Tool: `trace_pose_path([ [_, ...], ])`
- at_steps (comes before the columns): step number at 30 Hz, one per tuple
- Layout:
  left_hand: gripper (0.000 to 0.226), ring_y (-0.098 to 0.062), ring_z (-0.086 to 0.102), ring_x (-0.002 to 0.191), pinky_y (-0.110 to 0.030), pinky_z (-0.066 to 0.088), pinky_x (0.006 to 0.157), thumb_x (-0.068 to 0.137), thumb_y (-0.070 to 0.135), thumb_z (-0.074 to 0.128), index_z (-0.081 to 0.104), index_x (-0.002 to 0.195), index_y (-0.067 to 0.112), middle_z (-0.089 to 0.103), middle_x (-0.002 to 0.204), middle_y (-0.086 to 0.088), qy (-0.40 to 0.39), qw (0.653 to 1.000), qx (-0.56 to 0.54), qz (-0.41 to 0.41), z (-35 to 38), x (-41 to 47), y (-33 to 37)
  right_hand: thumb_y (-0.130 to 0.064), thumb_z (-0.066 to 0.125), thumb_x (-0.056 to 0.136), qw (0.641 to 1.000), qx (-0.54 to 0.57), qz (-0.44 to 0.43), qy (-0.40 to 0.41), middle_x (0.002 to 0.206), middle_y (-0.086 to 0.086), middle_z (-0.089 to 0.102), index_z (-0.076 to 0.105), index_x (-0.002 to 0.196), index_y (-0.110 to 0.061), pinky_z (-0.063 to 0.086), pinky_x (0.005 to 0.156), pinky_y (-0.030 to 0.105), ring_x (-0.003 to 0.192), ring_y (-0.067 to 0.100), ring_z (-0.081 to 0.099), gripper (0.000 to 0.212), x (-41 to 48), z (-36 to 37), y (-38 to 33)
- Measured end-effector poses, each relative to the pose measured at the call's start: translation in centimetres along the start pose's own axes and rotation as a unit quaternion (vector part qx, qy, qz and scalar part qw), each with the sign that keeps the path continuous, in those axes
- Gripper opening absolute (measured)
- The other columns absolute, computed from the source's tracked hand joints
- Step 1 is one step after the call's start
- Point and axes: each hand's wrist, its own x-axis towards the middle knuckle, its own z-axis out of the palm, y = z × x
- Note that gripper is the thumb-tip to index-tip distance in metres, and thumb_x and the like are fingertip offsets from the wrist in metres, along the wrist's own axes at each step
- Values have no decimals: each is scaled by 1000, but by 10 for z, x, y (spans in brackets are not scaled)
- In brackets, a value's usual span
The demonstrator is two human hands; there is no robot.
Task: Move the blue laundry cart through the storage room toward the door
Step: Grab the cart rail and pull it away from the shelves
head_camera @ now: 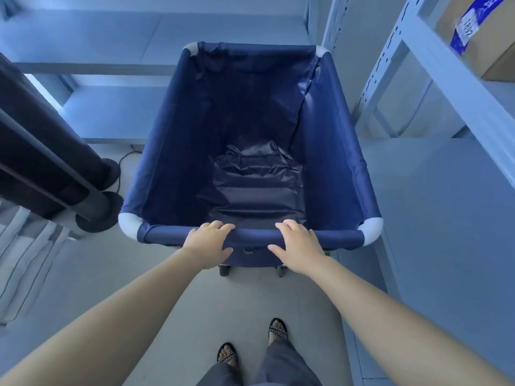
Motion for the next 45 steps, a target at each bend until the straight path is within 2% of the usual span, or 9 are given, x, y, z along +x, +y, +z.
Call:
trace_pose_path([
  [4,61,-24,39,128,-38,42,99,89,36,53,26,144,30,42,140,2,-21,1000,-2,-9,4,12,-4,-48,36,96,996,-14,42,-79,142,6,39,37,137,-19,12,113,56,130,29,36,50,23,-6,19],
  [7,55,-23,41,126,-37,38,102,91,39,50,30,142,32,46,138,3,-10,999,-32,-22,10,15,-8,-49,31,97,994,-9,36,-105,133,4,46,43,130,-23,19,110,50,121,27,44,44,35,-6,31],
  [11,48,-21,40,127,-37,31,109,93,48,44,34,138,36,47,136,6,15,997,-55,-47,19,18,-10,-47,33,97,999,7,-10,-37,124,-3,56,49,125,-31,27,102,35,113,21,50,36,30,1,53],
  [17,42,-19,36,126,-41,14,114,94,48,41,39,134,37,48,128,5,118,985,-74,-97,49,12,10,-46,37,95,997,-30,-61,48,116,-7,60,50,120,-32,31,93,34,105,21,53,31,20,15,60],
  [27,41,-16,41,126,-40,19,113,92,46,46,44,133,40,52,128,8,151,980,-100,-87,68,-17,5,-46,36,96,994,-45,-60,74,124,-9,55,47,126,-30,27,99,34,113,19,49,35,-10,37,56],
  [32,41,-15,39,128,-38,20,114,94,43,45,41,135,41,51,131,9,135,983,-99,-69,74,-40,-1,-50,33,96,997,-50,-3,58,124,-5,52,43,127,-33,20,108,36,118,20,44,37,-35,49,43],
  [36,43,-16,42,127,-34,28,110,96,37,44,39,138,38,51,133,9,102,990,-93,-29,72,-62,-11,-51,33,96,996,-50,59,54,127,0,48,41,132,-30,13,115,41,124,21,40,42,-58,59,25],
  [40,53,-17,39,129,-34,29,110,93,34,47,30,144,34,46,137,7,56,996,-72,23,77,-92,-20,-48,36,97,993,-27,96,64,128,2,45,41,135,-30,9,117,45,128,21,35,43,-87,77,8],
  [45,60,-15,33,134,-31,24,110,93,37,46,19,147,36,38,144,8,73,994,-14,75,103,-134,-39,-43,32,98,993,-7,98,65,130,2,41,37,135,-29,3,116,48,129,21,28,40,-122,109,-5],
])
